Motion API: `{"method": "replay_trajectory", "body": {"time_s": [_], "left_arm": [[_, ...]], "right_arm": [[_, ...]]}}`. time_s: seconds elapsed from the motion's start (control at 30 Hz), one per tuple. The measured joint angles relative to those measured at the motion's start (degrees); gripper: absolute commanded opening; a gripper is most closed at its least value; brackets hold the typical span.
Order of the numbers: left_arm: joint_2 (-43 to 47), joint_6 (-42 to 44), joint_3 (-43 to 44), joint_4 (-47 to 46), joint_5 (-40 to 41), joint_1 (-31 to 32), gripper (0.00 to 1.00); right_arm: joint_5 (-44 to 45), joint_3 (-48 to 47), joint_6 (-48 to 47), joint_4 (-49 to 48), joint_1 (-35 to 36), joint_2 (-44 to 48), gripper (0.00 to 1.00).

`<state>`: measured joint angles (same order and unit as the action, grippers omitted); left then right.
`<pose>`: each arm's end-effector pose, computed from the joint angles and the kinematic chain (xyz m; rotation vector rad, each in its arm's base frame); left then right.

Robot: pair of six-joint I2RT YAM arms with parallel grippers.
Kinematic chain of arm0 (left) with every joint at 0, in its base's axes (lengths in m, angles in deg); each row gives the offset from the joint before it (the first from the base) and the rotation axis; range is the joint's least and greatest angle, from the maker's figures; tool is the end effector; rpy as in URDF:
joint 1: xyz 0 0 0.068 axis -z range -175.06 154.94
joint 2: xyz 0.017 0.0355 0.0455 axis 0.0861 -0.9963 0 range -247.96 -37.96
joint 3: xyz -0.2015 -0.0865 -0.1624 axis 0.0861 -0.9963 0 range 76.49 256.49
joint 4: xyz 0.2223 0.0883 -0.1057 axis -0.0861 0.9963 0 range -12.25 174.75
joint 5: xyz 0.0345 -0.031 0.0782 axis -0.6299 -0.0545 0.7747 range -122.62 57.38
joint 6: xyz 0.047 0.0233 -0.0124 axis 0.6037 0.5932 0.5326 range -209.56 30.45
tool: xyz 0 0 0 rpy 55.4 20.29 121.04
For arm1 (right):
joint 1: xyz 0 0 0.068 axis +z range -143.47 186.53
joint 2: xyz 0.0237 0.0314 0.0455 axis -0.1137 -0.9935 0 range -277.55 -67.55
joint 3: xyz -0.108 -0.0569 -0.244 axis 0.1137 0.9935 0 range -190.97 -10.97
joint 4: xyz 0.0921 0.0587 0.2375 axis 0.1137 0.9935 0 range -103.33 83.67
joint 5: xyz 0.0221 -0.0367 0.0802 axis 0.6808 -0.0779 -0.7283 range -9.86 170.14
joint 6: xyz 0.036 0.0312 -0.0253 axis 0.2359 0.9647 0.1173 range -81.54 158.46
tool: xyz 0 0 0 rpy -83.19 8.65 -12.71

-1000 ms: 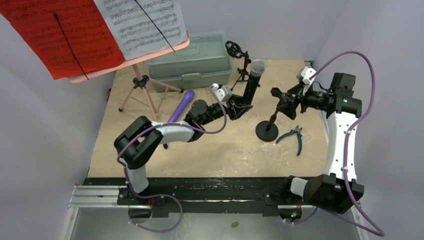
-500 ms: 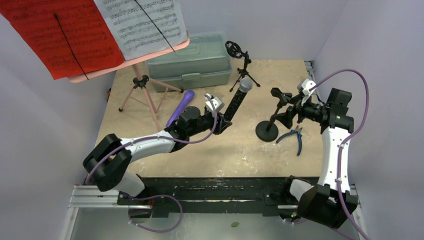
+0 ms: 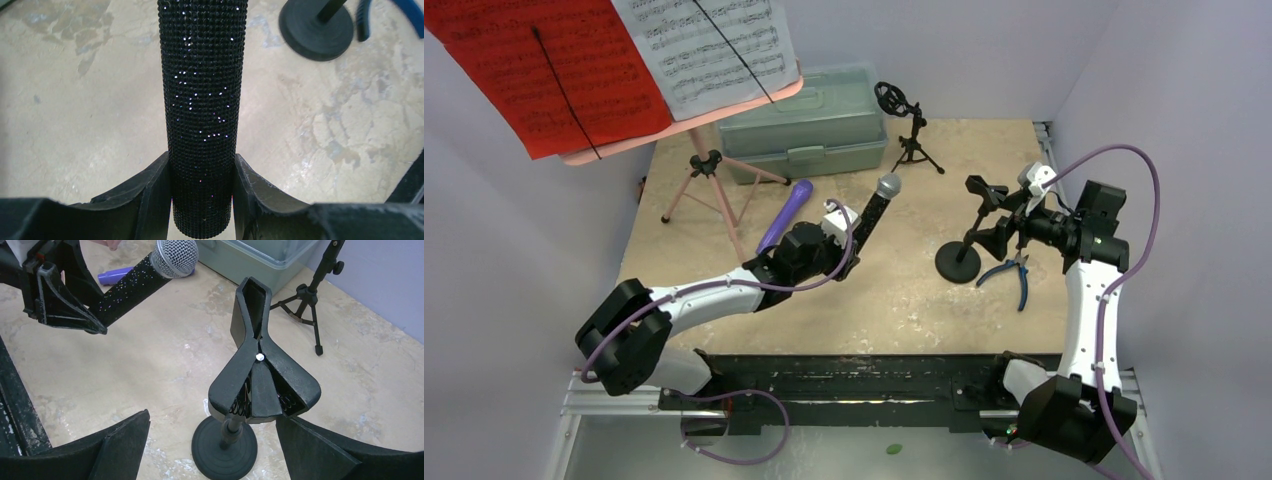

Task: Pack up the instrument practice props
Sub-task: Place the microphone at the center of the board.

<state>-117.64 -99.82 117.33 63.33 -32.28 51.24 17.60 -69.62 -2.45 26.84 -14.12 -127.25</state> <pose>0.2081 -0.2175 0.2211 0.6313 1.9532 -0.6213 0.1990 -0.0413 0.3374 -0.8253 1.7281 0.5350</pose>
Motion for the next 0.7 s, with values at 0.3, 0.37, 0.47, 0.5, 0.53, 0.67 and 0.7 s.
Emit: {"method": "replay_trajectory", "body": {"time_s": [0.3, 0.37, 0.47, 0.5, 0.53, 0.67, 0.7], "left_arm": [[0.0, 0.0, -1.1, 4.2, 9.0, -0.2, 0.00], [0.0, -0.1, -1.2, 4.9, 10.3, -0.6, 0.00], [-0.2, -0.2, -1.2, 5.6, 11.6, -1.6, 0.00], [-0.2, -0.3, -1.2, 5.7, 11.9, -2.0, 0.00], [-0.4, -0.6, -1.2, 5.9, 12.3, -2.4, 0.00], [-1.4, -0.7, -1.2, 6.2, 13.7, -3.9, 0.00], [-1.6, -0.8, -1.2, 6.3, 14.0, -4.1, 0.00]], "right_arm": [[0.0, 0.1, 0.0, -0.4, 0.0, 0.0, 0.99], [0.0, 0.1, 0.0, -0.4, 0.0, 0.0, 0.99], [0.0, 0.1, 0.0, -0.4, 0.0, -0.1, 0.99], [0.0, 0.1, 0.0, -0.4, 0.0, -0.2, 0.99], [0.0, 0.1, 0.0, -0.4, 0.0, -0.3, 0.99], [0.0, 0.1, 0.0, -0.3, 0.0, -0.4, 0.99], [0.0, 0.1, 0.0, -0.3, 0.0, -0.4, 0.99]]}}
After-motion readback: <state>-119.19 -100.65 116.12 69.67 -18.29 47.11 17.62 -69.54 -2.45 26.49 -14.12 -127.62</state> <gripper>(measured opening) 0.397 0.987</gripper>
